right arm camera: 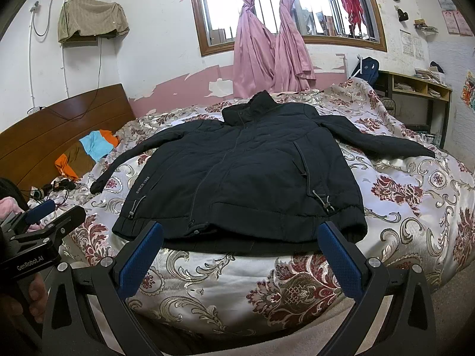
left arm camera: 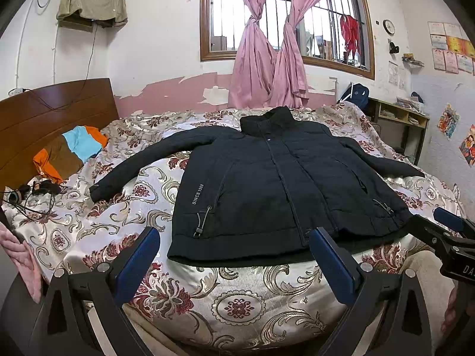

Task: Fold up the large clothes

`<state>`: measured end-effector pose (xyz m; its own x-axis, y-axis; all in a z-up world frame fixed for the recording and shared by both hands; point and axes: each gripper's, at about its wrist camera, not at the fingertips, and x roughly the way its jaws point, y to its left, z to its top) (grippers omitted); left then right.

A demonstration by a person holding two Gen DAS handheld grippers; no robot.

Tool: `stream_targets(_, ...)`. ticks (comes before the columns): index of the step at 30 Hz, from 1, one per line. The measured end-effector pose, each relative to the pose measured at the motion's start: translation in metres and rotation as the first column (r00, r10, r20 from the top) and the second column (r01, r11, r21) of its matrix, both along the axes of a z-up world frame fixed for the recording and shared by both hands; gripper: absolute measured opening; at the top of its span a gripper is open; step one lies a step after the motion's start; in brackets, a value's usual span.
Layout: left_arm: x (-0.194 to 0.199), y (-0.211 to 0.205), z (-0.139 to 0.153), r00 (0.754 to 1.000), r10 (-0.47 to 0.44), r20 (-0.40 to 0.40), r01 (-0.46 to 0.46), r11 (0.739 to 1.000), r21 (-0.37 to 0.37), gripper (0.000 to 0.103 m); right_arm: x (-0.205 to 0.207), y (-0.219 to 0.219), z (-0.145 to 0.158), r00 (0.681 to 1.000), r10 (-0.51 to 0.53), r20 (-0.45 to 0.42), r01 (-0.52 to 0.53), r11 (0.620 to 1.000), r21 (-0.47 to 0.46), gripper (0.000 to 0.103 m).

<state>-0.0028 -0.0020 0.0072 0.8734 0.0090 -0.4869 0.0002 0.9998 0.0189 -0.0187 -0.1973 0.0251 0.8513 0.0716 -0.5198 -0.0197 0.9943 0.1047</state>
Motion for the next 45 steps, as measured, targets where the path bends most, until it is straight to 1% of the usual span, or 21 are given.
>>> stream_targets(8, 0.000, 0.000, 0.005, 1.000, -0.001, 0.003, 0.001, 1.000, 0.002, 0.102, 0.000, 0.000, 0.000, 1.000, 0.000, 0.002, 0.000, 1.000, 0.001, 0.102)
stream_targets(25, 0.000, 0.000, 0.006, 1.000, -0.002, 0.003, 0.002, 1.000, 0.002, 0.102, 0.000, -0.001, 0.000, 1.000, 0.000, 0.000, 0.000, 1.000, 0.001, 0.102)
stream_targets(27, 0.001, 0.001, 0.008, 1.000, 0.020, 0.005, -0.020, 1.000, 0.005, 0.102, 0.001, -0.001, 0.001, 1.000, -0.007, -0.002, 0.007, 1.000, -0.008, 0.102)
stream_targets(29, 0.009, 0.001, 0.013, 1.000, 0.019, -0.005, -0.019, 1.000, -0.011, 0.102, -0.001, 0.003, 0.000, 1.000, -0.021, 0.002, 0.021, 0.999, -0.032, 0.102)
stream_targets(32, 0.029, -0.001, 0.020, 0.999, 0.011, -0.039, -0.011, 1.000, -0.021, 0.102, 0.003, -0.007, 0.006, 0.999, -0.036, 0.017, 0.036, 0.999, -0.028, 0.102)
stream_targets(34, 0.052, -0.004, 0.024, 0.997, -0.004, -0.071, 0.002, 1.000, -0.029, 0.102, 0.013, -0.024, 0.012, 0.997, -0.064, 0.031, 0.065, 0.998, -0.024, 0.102)
stream_targets(38, 0.098, -0.013, 0.027, 0.993, -0.058, -0.098, 0.053, 0.997, -0.047, 0.102, 0.044, -0.067, 0.018, 0.993, -0.116, 0.026, 0.115, 0.993, 0.014, 0.102)
stream_targets(40, 0.132, -0.025, 0.027, 0.989, -0.090, -0.120, 0.084, 0.995, -0.053, 0.102, 0.068, -0.098, 0.016, 0.989, -0.146, -0.012, 0.146, 0.988, 0.058, 0.102)
stream_targets(43, 0.179, -0.048, 0.022, 0.976, -0.145, -0.160, 0.134, 0.988, -0.079, 0.102, 0.110, -0.148, 0.003, 0.978, -0.169, -0.118, 0.185, 0.973, 0.138, 0.102)
stream_targets(45, 0.216, -0.066, 0.015, 0.968, -0.154, -0.199, 0.140, 0.987, -0.084, 0.102, 0.140, -0.184, -0.009, 0.965, -0.188, -0.181, 0.218, 0.961, 0.169, 0.102)
